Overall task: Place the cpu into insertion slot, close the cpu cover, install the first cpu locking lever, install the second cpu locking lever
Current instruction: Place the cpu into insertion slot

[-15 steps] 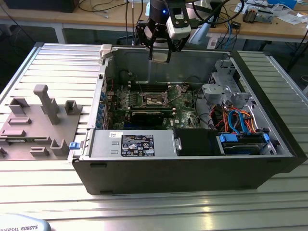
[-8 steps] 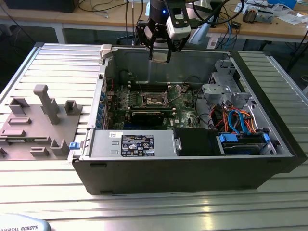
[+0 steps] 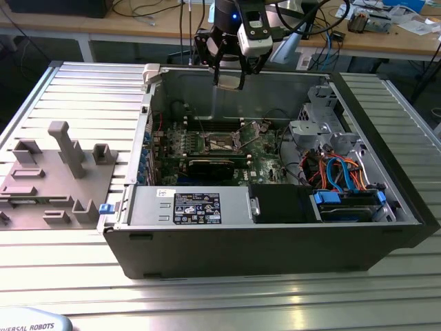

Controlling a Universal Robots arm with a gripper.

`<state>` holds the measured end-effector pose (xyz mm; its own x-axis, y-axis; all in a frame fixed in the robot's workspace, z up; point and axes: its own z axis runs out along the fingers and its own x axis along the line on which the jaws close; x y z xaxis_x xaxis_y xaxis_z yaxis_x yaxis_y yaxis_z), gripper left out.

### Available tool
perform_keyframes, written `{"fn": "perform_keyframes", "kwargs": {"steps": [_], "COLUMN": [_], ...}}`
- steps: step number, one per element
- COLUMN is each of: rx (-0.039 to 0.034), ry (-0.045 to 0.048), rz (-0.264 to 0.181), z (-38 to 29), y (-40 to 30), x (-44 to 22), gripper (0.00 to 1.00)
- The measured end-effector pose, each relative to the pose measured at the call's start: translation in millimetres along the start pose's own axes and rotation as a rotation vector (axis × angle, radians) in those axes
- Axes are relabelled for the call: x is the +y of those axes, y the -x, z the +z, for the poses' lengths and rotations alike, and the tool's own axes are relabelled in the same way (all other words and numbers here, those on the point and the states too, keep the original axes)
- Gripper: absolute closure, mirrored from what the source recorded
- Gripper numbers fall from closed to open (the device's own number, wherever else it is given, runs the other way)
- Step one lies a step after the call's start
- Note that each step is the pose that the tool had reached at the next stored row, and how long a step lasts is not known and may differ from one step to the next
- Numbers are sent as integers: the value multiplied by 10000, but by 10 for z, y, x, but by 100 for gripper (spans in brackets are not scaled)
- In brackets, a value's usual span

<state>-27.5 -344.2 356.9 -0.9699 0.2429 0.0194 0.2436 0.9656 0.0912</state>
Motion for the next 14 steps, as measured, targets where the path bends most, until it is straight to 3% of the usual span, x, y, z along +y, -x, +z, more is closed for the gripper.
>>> {"fn": "perform_keyframes", "kwargs": {"steps": [14], "rx": [-6], "ry": [1], "rz": [67], "z": [0], "y": [0], "x": [0], "gripper": [46]}}
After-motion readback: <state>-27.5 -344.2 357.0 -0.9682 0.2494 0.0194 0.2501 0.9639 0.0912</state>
